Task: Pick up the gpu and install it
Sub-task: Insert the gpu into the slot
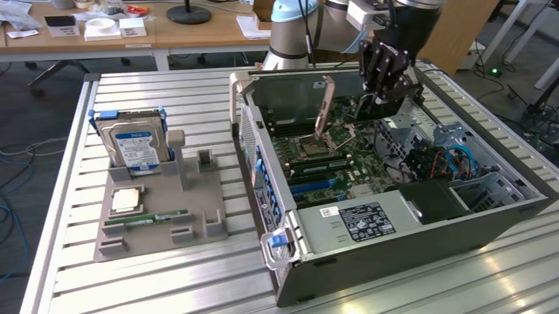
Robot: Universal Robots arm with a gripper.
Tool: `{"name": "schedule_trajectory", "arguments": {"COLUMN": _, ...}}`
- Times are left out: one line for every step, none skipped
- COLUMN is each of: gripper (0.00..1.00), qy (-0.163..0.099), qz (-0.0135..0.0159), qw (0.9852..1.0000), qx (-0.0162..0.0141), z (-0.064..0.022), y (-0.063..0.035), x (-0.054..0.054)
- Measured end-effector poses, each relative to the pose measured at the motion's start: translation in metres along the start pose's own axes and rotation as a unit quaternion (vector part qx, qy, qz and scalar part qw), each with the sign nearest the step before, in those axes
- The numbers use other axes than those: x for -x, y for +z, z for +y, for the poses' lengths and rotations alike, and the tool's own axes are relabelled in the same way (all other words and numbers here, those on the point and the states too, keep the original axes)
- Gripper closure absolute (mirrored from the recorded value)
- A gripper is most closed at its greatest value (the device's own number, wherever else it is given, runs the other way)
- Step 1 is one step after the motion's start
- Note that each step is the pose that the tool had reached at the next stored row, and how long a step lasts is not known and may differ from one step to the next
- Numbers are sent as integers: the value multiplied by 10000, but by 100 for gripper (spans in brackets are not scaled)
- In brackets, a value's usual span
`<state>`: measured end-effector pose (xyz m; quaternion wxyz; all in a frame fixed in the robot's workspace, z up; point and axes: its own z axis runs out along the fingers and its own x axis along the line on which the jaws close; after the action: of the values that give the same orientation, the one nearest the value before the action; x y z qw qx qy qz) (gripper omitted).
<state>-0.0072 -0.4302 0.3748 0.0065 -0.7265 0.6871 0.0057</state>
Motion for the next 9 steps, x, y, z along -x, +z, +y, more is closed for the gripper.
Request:
{"name": "schedule_trajectory", "arguments": {"gripper": 73, "qy": 0, "qz": 0, "qw": 10000, "qx": 0, "z": 10, "y": 1, "x": 1}}
{"name": "schedule_trajectory", "arguments": {"gripper": 73, "qy": 0, "qz": 0, "qw": 10000, "qx": 0, "z": 20, "y": 1, "x": 2}}
{"name": "schedule_trajectory", "arguments": {"gripper": 73, "qy": -1, "qz": 0, "qw": 10000, "qx": -1, "z": 29, "y": 2, "x": 2}}
{"name": "schedule_trajectory", "arguments": {"gripper": 73, "qy": 0, "qz": 0, "qw": 10000, "qx": -1, "z": 37, "y": 2, "x": 3}}
{"name": "schedule_trajectory", "arguments": {"gripper": 73, "qy": 0, "qz": 0, "qw": 10000, "qx": -1, "z": 43, "y": 3, "x": 3}}
{"name": "schedule_trajectory", "arguments": {"gripper": 73, "qy": 0, "qz": 0, "qw": 10000, "qx": -1, "z": 46, "y": 4, "x": 4}}
{"name": "schedule_trajectory", "arguments": {"gripper": 73, "qy": 0, "qz": 0, "qw": 10000, "qx": -1, "z": 49, "y": 6, "x": 4}}
{"name": "schedule_trajectory", "arguments": {"gripper": 73, "qy": -1, "qz": -2, "qw": 10000, "qx": -2, "z": 51, "y": 11, "x": 4}}
{"name": "schedule_trajectory", "arguments": {"gripper": 73, "qy": -1, "qz": -1, "qw": 10000, "qx": -2, "z": 53, "y": 17, "x": 4}}
